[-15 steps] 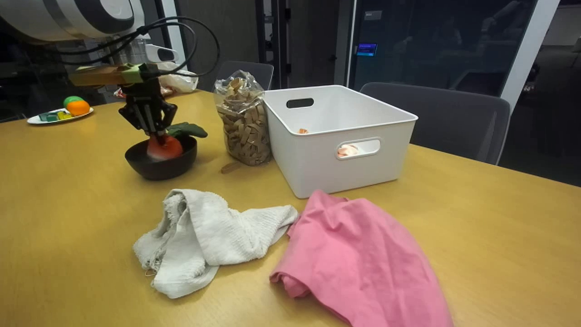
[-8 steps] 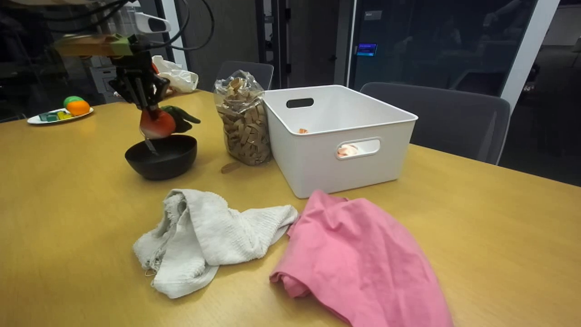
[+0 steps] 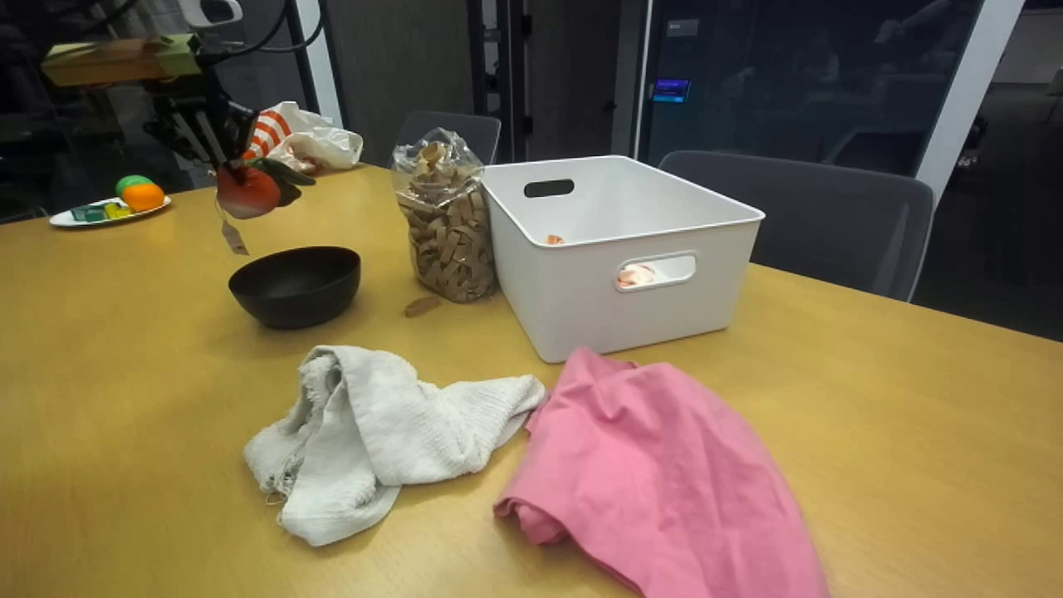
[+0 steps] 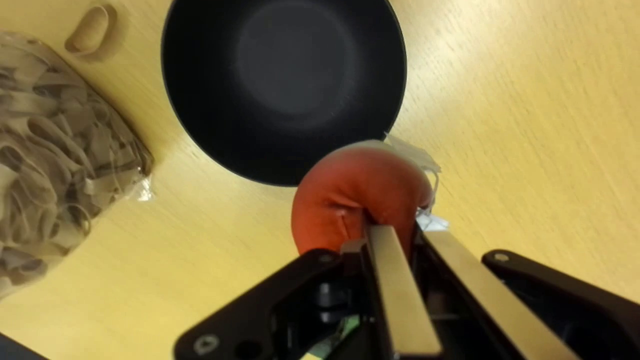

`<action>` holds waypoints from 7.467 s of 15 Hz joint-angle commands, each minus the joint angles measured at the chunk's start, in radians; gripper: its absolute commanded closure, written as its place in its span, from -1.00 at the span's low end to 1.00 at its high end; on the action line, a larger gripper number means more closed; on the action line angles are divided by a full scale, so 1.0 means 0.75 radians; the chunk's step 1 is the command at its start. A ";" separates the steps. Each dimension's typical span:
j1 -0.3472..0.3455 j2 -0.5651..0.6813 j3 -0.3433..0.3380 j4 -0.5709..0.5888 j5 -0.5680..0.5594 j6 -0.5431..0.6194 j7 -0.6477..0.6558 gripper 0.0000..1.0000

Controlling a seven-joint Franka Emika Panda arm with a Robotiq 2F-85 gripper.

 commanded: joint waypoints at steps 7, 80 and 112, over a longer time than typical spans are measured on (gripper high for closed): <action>0.066 0.318 0.060 0.179 -0.158 0.103 0.032 0.37; -0.209 0.391 -0.345 0.473 -0.104 0.048 0.829 -1.00; -0.266 0.273 -0.334 0.336 0.075 0.042 0.277 -1.00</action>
